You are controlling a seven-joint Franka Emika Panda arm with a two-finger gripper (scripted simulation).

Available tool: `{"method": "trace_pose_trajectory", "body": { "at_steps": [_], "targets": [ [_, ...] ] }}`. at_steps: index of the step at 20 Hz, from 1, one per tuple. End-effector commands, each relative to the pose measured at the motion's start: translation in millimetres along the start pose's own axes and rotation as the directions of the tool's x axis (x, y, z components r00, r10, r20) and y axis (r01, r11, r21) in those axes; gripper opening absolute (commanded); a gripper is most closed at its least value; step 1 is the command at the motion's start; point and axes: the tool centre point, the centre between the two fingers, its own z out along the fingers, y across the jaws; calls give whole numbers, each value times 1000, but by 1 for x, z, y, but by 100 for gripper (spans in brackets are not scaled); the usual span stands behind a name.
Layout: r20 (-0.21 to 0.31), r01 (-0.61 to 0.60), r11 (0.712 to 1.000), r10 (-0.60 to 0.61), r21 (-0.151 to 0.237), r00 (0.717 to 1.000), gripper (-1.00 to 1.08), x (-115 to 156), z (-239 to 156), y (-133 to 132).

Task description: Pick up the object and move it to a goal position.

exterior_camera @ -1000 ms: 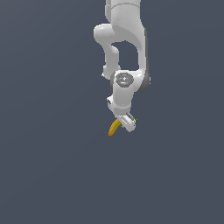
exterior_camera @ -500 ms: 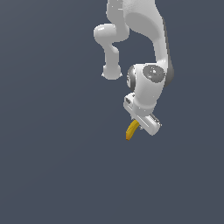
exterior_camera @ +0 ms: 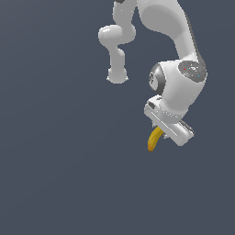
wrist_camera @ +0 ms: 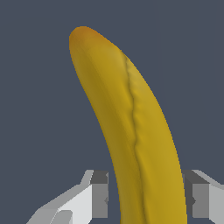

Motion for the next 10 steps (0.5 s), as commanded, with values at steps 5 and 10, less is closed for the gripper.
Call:
{"method": "trace_pose_trajectory", "body": {
  "at_steps": [5, 10],
  "targets": [
    [0, -1, 1000, 1, 2, 1000, -100, -7, -13, -19],
    [0, -1, 1000, 1, 2, 1000, -100, -9, -16, -24]
  ]
}}
